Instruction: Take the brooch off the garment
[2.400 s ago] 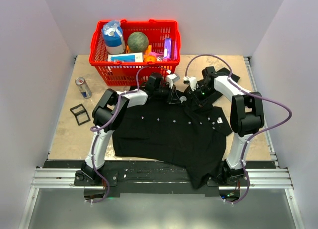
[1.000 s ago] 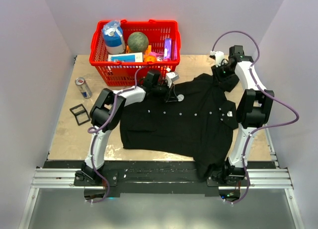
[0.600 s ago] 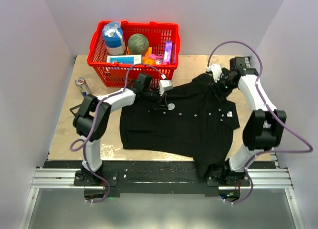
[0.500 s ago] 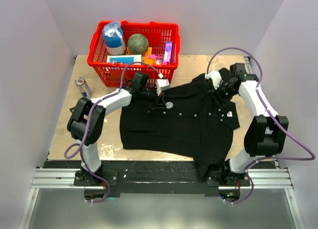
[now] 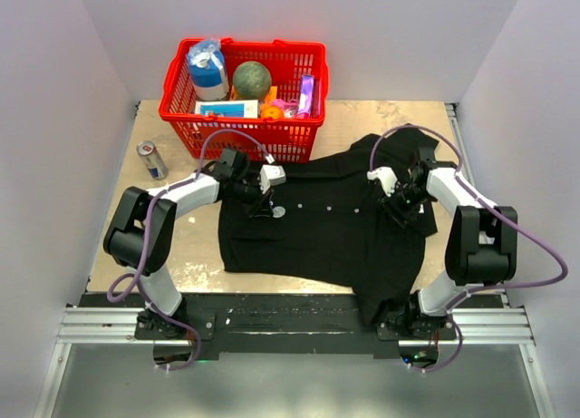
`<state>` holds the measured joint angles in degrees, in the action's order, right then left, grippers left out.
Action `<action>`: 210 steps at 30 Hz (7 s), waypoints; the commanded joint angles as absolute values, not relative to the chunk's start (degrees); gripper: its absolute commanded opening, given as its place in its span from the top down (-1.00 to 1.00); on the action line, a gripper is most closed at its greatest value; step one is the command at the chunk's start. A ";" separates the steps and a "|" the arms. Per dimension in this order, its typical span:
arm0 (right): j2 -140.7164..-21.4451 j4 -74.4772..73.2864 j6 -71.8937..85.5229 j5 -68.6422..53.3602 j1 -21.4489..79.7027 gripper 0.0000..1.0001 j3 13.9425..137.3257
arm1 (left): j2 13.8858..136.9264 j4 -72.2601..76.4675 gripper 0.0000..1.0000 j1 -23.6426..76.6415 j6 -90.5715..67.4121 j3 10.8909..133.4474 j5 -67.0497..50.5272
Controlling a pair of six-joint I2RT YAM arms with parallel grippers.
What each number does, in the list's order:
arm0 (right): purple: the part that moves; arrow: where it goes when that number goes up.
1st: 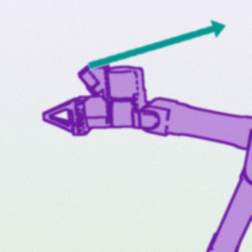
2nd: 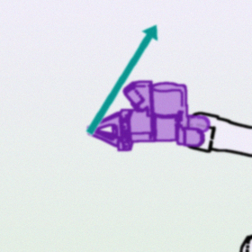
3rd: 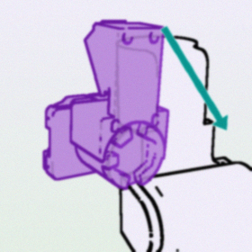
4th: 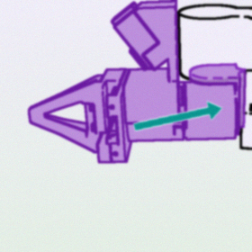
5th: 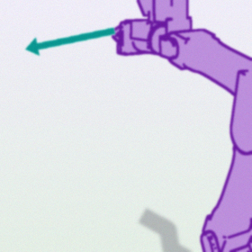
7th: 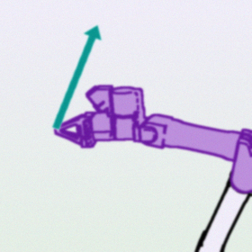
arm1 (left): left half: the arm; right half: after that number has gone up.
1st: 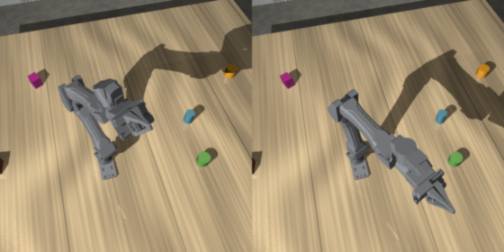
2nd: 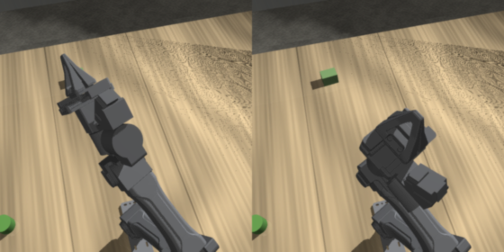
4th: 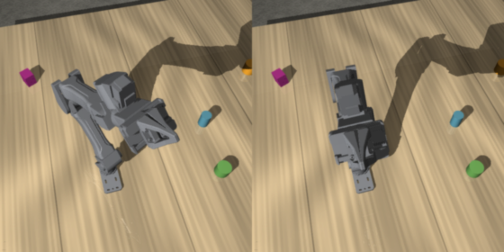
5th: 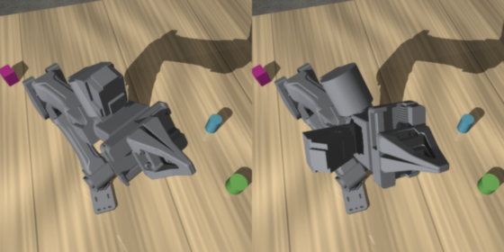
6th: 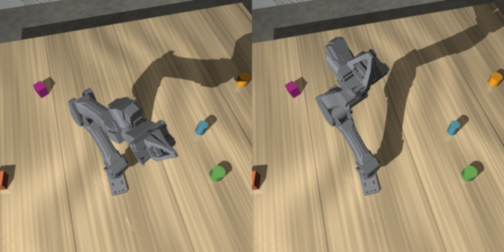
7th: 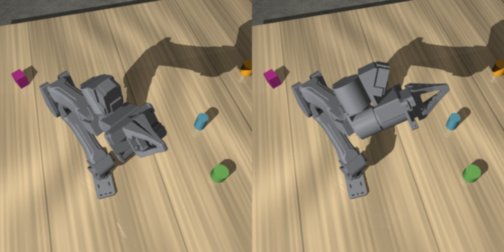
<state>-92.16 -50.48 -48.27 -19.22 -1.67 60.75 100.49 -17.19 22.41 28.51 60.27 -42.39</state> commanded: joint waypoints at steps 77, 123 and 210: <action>-98.96 -42.54 -40.52 -46.58 24.08 -0.18 102.48 | 96.59 -15.38 1.00 20.65 17.75 86.04 -60.82; -101.51 -34.89 -30.41 -39.55 24.52 0.19 100.55 | 95.45 -17.40 1.00 22.15 20.83 86.66 -59.41; -105.03 -18.37 -2.46 -43.96 20.30 -0.05 100.90 | 97.73 -21.00 1.00 24.87 26.72 90.26 -57.13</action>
